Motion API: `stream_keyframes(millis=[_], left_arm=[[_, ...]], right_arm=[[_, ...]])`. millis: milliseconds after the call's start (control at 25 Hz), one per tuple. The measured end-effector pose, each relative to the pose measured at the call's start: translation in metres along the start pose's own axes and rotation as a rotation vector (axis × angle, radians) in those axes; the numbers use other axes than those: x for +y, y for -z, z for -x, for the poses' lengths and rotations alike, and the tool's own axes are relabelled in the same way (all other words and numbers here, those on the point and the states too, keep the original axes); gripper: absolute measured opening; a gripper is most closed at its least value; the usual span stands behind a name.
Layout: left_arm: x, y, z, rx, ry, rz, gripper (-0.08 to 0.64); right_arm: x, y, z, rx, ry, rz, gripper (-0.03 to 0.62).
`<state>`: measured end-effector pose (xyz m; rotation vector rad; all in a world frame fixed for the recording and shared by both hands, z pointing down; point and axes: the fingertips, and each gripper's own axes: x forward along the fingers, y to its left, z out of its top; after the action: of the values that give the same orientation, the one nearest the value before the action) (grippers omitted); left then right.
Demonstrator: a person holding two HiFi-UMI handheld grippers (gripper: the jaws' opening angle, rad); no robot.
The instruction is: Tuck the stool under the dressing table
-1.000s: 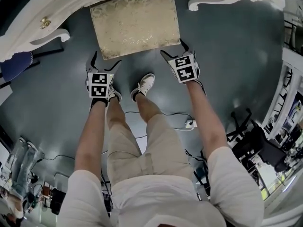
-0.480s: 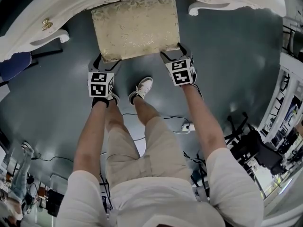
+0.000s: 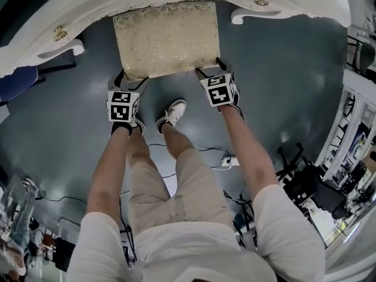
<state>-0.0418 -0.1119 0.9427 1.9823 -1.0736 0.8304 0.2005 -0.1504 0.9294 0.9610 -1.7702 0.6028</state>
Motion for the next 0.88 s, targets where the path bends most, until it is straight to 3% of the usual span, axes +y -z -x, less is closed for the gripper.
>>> stream_keyframes(millis=[880], left_arm=[[0.0017,-0.0008,-0.0012,-0.017,0.009,-0.013,0.413]], right_arm=[[-0.0004,-0.0028,0.0001,-0.008,0.031,0.006,0.359]])
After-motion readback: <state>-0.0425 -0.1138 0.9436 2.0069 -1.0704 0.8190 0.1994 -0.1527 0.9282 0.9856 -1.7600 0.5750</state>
